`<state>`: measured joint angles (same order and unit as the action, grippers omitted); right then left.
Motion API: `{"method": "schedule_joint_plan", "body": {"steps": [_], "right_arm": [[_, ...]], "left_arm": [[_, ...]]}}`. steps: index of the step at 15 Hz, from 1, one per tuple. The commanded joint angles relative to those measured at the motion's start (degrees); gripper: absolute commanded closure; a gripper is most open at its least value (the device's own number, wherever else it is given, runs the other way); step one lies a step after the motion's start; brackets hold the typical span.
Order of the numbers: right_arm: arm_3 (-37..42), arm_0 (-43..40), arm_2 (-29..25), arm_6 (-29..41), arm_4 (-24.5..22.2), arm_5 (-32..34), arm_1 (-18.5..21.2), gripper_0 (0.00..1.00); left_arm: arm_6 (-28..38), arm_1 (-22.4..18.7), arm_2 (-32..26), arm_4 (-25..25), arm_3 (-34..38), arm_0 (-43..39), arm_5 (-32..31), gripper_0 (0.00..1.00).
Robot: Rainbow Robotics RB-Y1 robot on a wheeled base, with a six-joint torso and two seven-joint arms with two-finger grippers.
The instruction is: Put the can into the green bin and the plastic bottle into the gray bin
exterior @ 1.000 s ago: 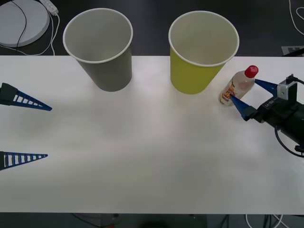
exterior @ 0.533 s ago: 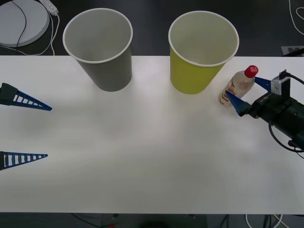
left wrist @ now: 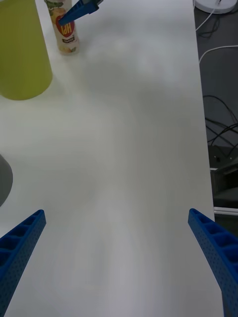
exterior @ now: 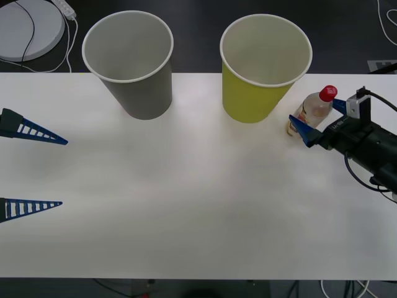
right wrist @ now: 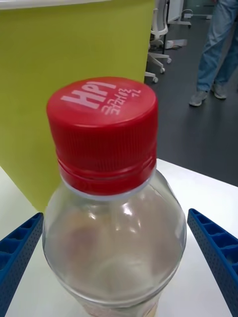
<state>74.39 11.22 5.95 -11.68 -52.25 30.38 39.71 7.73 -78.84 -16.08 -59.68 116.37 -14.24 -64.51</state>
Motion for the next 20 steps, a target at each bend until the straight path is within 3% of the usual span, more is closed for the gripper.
{"method": "schedule_joint_plan", "body": {"steps": [1,2,3,4,5,20], "right_arm": [[0.0,0.3,0.3,0.1,0.0,-0.1,-0.2,0.0],[0.0,0.4,0.2,0.1,0.0,-0.2,-0.2,0.0],[0.1,0.5,0.3,0.1,0.0,-0.2,-0.4,0.16],[0.1,0.6,0.3,0.2,0.0,-0.3,-0.4,0.7],[0.0,0.6,0.3,0.3,0.0,-0.3,-0.4,1.0],[0.3,-0.6,-0.9,0.1,1.7,2.0,0.6,1.0]], "left_arm": [[0.0,0.0,0.0,0.0,0.0,0.0,0.0,0.0],[0.0,0.0,0.0,0.0,0.0,0.0,0.0,0.0],[0.0,0.0,0.0,0.0,0.0,0.0,0.0,0.0],[0.0,0.0,0.0,0.0,0.0,0.0,0.0,0.0],[0.0,0.0,0.0,0.0,0.0,0.0,0.0,0.0],[0.0,0.0,0.0,0.0,0.0,0.0,0.0,0.0]]}}
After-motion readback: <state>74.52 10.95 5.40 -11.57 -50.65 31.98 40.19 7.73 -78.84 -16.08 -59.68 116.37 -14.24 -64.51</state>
